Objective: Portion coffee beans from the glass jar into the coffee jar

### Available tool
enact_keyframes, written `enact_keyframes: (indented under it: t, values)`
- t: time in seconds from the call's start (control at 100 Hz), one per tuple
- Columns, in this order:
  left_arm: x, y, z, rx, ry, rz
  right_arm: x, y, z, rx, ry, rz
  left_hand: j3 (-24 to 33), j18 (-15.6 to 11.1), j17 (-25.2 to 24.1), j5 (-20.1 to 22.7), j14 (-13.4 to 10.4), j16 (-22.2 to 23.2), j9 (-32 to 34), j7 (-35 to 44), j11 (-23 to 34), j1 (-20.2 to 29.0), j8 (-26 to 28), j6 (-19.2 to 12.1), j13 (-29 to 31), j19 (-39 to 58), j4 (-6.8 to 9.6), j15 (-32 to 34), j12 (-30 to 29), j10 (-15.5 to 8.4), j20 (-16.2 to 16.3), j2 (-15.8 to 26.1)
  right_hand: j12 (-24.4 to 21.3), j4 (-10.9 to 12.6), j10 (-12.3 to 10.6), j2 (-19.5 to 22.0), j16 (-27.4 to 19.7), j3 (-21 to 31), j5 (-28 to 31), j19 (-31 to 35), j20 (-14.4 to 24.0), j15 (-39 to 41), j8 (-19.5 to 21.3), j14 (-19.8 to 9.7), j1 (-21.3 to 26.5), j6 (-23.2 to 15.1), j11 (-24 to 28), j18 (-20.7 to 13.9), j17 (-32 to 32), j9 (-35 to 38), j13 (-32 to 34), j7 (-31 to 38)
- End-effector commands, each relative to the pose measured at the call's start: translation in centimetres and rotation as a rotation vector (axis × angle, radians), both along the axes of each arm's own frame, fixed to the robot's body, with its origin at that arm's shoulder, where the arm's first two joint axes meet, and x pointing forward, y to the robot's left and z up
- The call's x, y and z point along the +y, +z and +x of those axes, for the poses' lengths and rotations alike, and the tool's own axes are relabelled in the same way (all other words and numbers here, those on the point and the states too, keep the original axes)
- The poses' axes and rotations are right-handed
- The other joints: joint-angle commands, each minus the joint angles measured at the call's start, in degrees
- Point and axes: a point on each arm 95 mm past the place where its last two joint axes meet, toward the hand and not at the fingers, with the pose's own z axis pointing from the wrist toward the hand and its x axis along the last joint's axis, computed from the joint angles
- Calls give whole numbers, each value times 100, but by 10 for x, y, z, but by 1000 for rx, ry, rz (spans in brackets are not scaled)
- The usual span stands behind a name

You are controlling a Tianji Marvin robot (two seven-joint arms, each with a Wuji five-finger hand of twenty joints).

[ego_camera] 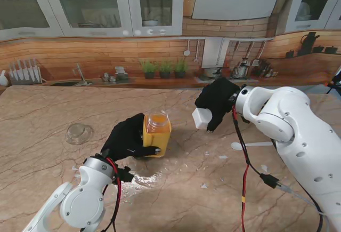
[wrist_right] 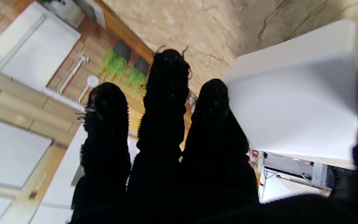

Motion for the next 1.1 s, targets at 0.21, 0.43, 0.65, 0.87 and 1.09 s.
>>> enact_keyframes:
  t: [0.21, 0.43, 0.65, 0.87, 1.09]
  values:
    - [7, -7, -4, -1, 2, 5, 8, -57, 22, 88, -76, -41, 2186, -356, 62, 619, 249, 10, 903, 1258, 761, 984, 243, -732, -3, 414, 652, -144, 356, -483, 10, 1212, 23, 418, -404, 950, 48, 760, 840, 99, 49, 63, 515, -40, 1239, -2201, -68, 29, -59, 107, 110, 1052]
    - [15, -10, -3, -4, 11, 18, 11, -91, 29, 108, -132, -76, 2127, -333, 55, 690, 303, -6, 947, 1180, 671, 1047, 183, -644, -6, 374, 470, -172, 295, -405, -3, 1211, -35, 409, -401, 1037, 38, 620, 759, 97, 39, 57, 477, -81, 1292, -2183, -4, -45, -83, 30, 86, 1061]
    - [22, -13, 1, 2, 27, 25, 11, -118, 30, 125, -174, -99, 1927, -216, 38, 775, 389, -50, 975, 1016, 506, 1133, 74, -506, -17, 278, 130, -295, 214, -280, -39, 1285, -91, 408, -378, 1066, 28, 486, 737, 106, 41, 57, 412, -89, 1365, -2135, 51, -92, -134, -6, 47, 1081]
    - [28, -20, 2, 9, 48, 32, 15, -139, 29, 107, -204, -124, 1775, -135, 27, 796, 421, -61, 954, 882, 397, 1255, 24, -414, -19, 208, -236, -430, 224, -231, -65, 1429, -239, 394, -373, 1067, -1, 312, 705, 107, 43, 63, 215, -155, 1415, -2100, 122, -157, -146, -24, 17, 1126]
    - [33, -25, 5, 3, 62, 17, 18, -153, 28, 85, -240, -154, 1826, -116, 24, 774, 414, -36, 945, 878, 413, 1236, 40, -453, -17, 196, -206, -435, 262, -249, -69, 1438, -303, 359, -388, 1099, -28, 231, 649, 75, 35, 37, 121, -187, 1438, -2080, 140, -191, -205, -105, -59, 1142]
